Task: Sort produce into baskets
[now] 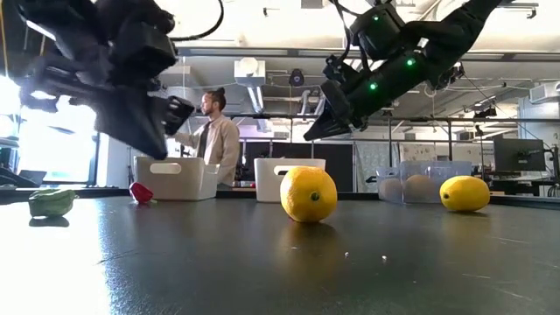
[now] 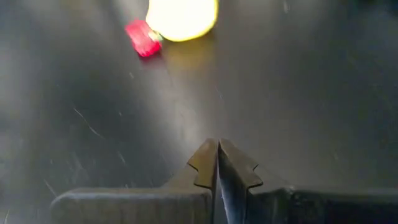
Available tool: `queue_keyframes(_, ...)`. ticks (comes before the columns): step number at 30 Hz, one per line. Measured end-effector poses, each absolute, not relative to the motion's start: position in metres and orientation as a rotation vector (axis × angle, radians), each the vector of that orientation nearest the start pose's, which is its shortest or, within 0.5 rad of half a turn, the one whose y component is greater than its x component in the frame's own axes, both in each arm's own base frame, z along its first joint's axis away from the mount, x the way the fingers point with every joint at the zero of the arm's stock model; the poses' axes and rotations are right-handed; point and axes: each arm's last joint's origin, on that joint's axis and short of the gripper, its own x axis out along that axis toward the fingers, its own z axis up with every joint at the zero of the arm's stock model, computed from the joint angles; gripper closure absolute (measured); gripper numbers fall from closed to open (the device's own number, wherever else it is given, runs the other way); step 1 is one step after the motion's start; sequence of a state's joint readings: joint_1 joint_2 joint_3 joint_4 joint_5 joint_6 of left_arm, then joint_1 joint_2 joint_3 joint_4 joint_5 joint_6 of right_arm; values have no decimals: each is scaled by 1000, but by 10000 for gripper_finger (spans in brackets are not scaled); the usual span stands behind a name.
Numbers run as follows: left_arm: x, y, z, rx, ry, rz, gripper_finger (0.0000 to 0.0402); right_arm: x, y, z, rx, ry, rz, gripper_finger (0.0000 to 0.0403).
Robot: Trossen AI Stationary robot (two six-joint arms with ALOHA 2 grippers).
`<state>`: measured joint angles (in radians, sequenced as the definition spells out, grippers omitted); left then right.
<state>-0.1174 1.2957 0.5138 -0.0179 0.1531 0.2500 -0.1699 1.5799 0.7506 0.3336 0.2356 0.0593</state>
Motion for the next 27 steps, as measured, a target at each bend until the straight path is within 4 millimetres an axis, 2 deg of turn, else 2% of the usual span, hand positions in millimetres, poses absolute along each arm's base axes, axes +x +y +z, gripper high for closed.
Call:
queue_keyframes(5, 224, -50, 169, 349, 944, -382, 378, 311, -60, 182, 41, 489, -412, 403)
queue_keyframes(11, 214, -68, 175, 412, 1053, -462, 322, 311, -60, 181, 27, 494, -408, 403)
queue_keyframes(20, 202, -86, 173, 516, 1080, -575, 219, 310, -60, 181, 26, 500, -408, 403)
queue_keyframes(27, 192, -89, 160, 718, 1072, -648, 202, 310, -60, 181, 26, 500, -408, 403)
